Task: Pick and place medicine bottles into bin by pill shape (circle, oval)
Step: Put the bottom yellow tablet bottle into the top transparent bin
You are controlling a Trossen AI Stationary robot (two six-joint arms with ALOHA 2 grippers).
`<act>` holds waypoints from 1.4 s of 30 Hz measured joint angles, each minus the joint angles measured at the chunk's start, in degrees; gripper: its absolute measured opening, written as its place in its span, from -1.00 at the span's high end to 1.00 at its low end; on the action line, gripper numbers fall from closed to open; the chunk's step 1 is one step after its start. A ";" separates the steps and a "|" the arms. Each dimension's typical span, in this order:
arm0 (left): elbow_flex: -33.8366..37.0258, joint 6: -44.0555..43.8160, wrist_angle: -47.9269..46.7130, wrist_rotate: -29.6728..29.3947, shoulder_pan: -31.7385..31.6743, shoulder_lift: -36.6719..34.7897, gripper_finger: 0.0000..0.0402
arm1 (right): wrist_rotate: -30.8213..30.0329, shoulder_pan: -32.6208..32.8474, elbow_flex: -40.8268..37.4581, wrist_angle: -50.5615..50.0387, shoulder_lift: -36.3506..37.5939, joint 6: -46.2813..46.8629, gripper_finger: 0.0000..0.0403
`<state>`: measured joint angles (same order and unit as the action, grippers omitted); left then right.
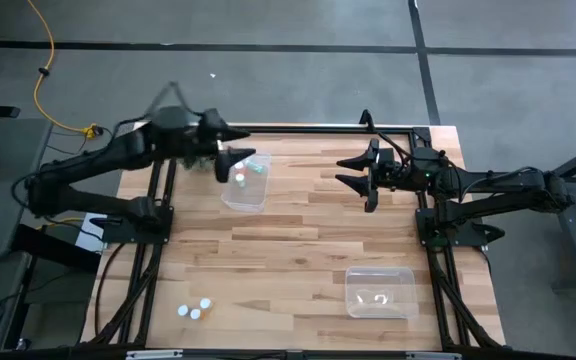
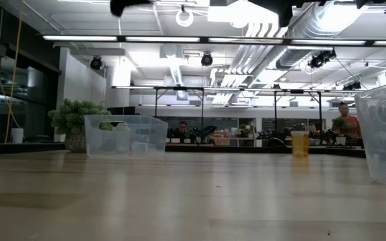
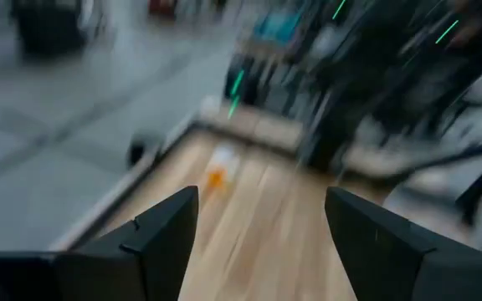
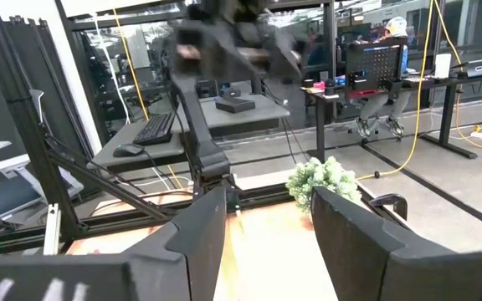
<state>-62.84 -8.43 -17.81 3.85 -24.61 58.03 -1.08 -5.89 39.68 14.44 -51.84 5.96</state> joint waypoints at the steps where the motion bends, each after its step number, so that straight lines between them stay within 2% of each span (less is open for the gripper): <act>1: 1.71 -0.41 4.25 -0.22 1.44 -1.75 -0.25 | 0.00 0.00 0.00 0.00 -0.01 0.00 0.16; 8: 19.56 -4.71 28.66 -9.32 12.96 -9.51 -0.25 | -0.02 0.00 0.00 0.00 -0.02 0.00 0.16; 13: 27.05 -4.94 35.26 -17.80 18.81 -11.48 -0.25 | -0.02 0.00 0.00 0.00 -0.02 0.00 0.16; 16: 27.55 -4.90 35.49 -19.91 19.91 -11.83 -0.24 | -0.02 0.00 0.00 0.00 0.00 0.00 0.16; 42: 27.53 -0.83 35.66 -19.47 20.04 -11.83 -0.24 | -0.02 0.00 0.00 0.00 0.00 1.55 0.16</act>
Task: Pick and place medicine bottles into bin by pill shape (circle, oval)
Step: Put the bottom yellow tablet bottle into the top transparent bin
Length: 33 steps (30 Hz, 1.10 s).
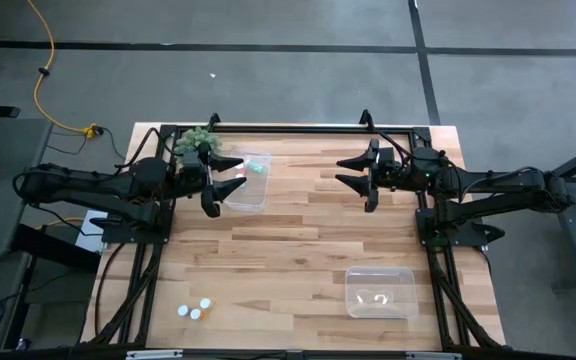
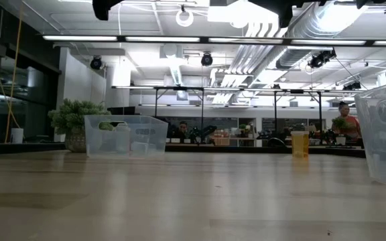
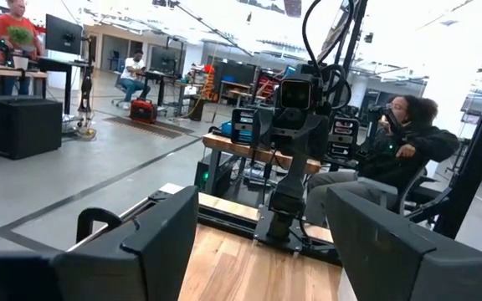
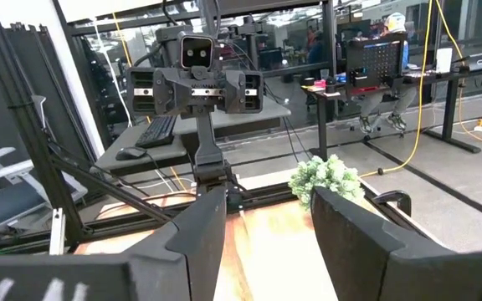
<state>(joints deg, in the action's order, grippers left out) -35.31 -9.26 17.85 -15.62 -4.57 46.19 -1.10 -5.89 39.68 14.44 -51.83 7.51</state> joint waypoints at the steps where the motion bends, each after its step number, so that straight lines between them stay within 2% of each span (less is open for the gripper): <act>1: 0.00 0.00 0.02 0.00 -0.01 0.00 -0.24 | 0.00 0.00 0.00 0.00 -0.01 0.02 0.16; 8: 0.00 -0.72 0.00 0.00 0.13 0.00 -0.24 | 0.00 0.00 0.00 0.00 0.00 0.00 0.16; 13: -0.30 -1.07 -2.07 -0.02 3.00 0.05 -0.24 | 0.00 0.00 0.00 0.00 -0.01 0.00 0.16; 19: -7.73 -1.22 -20.93 -2.54 11.26 3.58 -0.24 | 0.00 0.00 0.00 0.00 0.00 -0.02 0.16; 24: -16.23 -5.70 -39.75 -2.92 20.15 8.96 -0.24 | 0.00 0.00 0.00 -0.02 -0.02 -0.02 0.16; 28: -20.51 -13.74 -53.88 -2.95 27.48 14.04 -0.24 | 0.00 0.00 0.00 -0.45 -0.01 -0.02 0.16; 33: -21.12 -28.51 -59.85 -2.15 36.16 20.23 -0.24 | 0.00 0.00 0.00 -1.15 0.00 -0.02 0.16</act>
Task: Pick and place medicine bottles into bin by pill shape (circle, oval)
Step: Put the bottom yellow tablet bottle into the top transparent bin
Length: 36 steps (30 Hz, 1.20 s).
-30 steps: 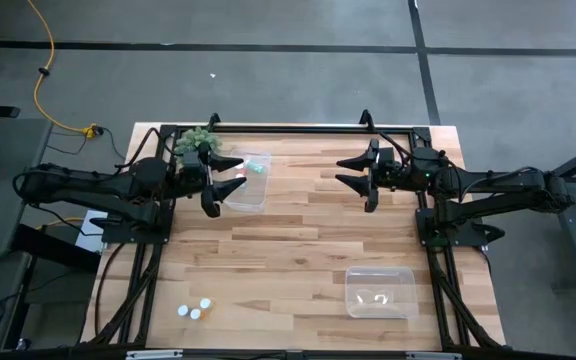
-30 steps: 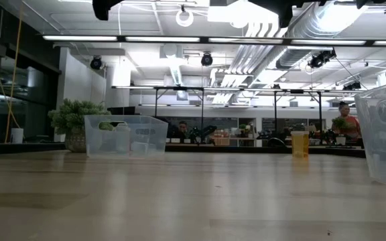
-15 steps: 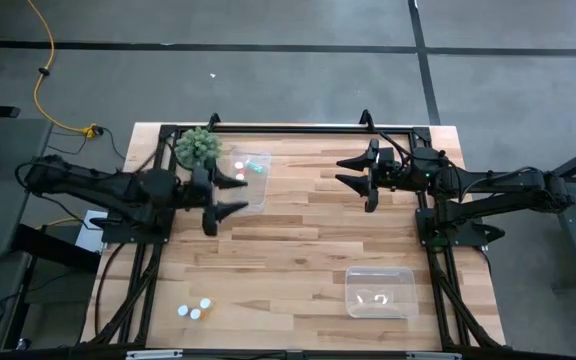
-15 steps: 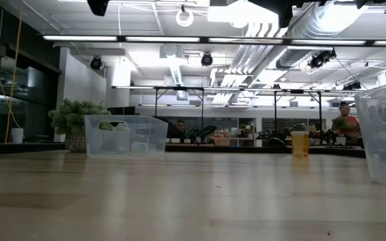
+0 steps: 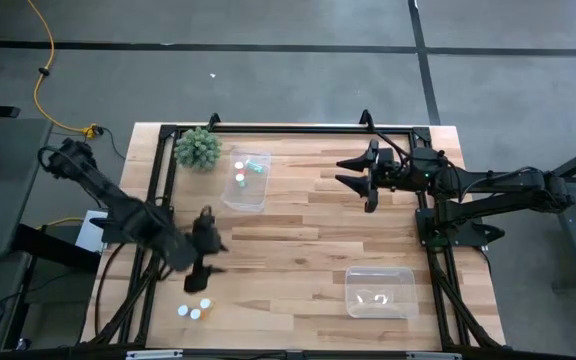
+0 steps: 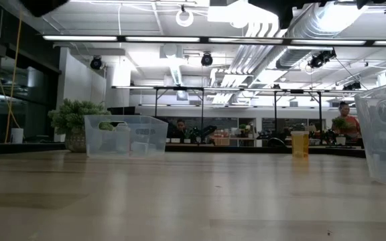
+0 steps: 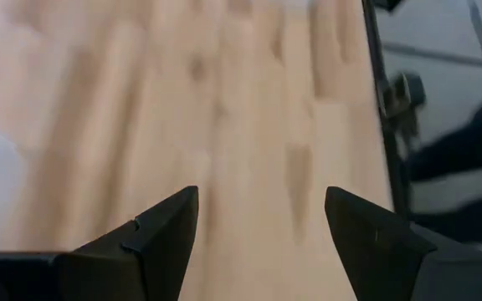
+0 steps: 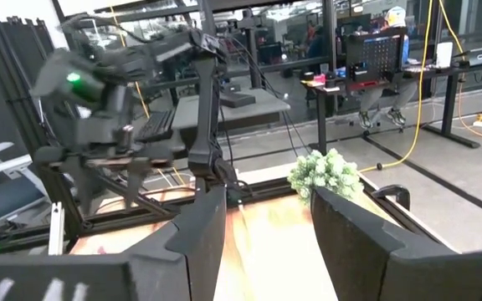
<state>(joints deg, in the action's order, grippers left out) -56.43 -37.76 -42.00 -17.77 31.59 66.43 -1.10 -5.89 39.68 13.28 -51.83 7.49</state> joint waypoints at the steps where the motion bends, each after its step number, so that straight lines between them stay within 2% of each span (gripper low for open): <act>1: -0.03 -2.22 -0.04 0.38 1.63 1.26 -0.24 | 0.00 0.00 0.00 -0.37 0.00 -0.02 0.16; 7: -0.06 -12.39 -0.18 1.11 10.58 8.98 -0.24 | 0.00 0.00 0.00 -2.04 0.00 0.00 0.16; 13: -0.06 -19.34 0.30 0.82 15.38 15.15 -0.24 | -0.01 0.00 0.00 -2.02 0.00 -0.02 0.16; 24: -0.06 -20.21 0.33 3.20 16.57 21.66 -0.24 | -0.02 0.00 0.00 -3.33 0.00 -0.02 0.16; 30: -0.06 -20.82 0.28 7.07 16.57 24.90 -0.24 | -0.02 0.00 0.00 -3.37 0.00 -0.02 0.16; 36: -0.03 -23.37 0.22 6.26 16.57 25.91 -0.24 | -0.02 -0.01 0.00 -3.35 0.00 -0.02 0.16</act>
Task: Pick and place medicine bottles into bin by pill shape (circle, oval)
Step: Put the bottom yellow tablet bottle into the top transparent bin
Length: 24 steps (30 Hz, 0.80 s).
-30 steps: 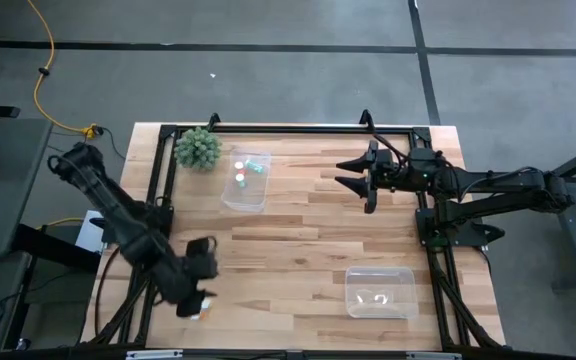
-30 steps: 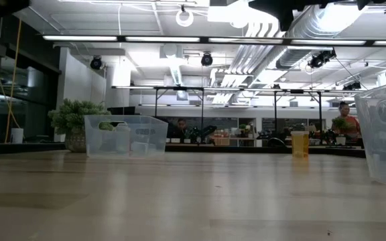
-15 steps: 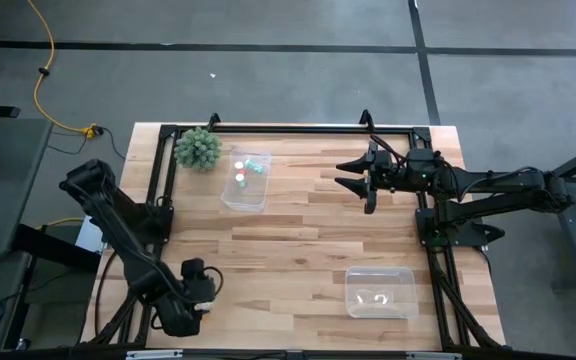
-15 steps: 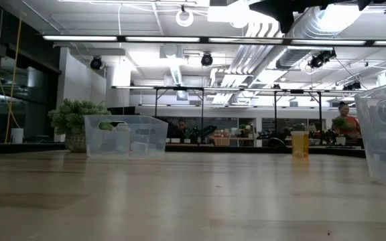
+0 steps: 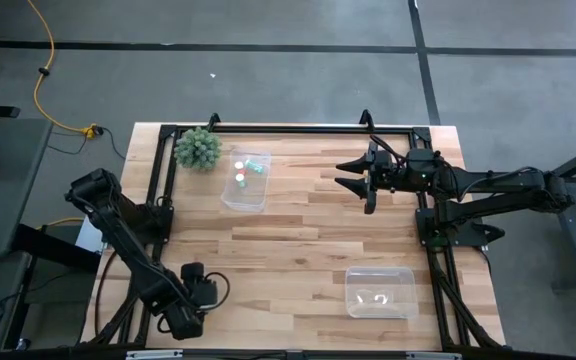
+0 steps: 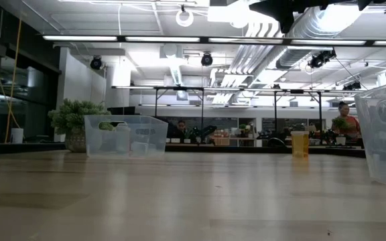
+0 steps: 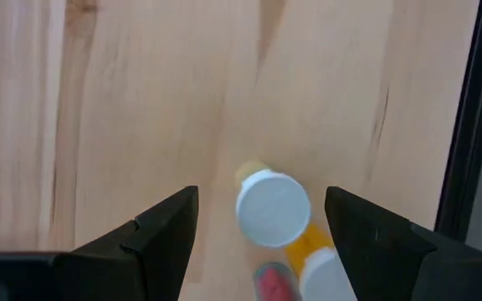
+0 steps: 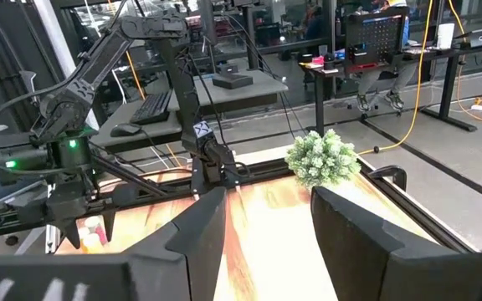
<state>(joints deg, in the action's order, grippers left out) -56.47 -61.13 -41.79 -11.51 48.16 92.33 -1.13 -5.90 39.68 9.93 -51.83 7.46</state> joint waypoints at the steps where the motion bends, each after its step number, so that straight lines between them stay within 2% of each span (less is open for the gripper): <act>1: 0.00 -0.29 0.03 -0.49 0.00 -0.02 -0.24 | 0.00 -0.01 0.00 -0.02 0.00 0.00 0.16; 7: 0.00 -1.24 -0.67 -0.48 0.00 -0.04 -0.16 | 0.00 -0.01 0.00 0.00 0.00 0.04 0.16; 24: 0.00 -1.26 -0.63 -0.30 0.00 -0.07 0.42 | 0.00 0.01 0.00 -0.02 0.00 0.04 0.16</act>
<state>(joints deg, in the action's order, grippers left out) -56.47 -62.39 -42.41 -11.81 48.16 92.27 -1.13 -5.89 39.68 9.91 -51.83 7.51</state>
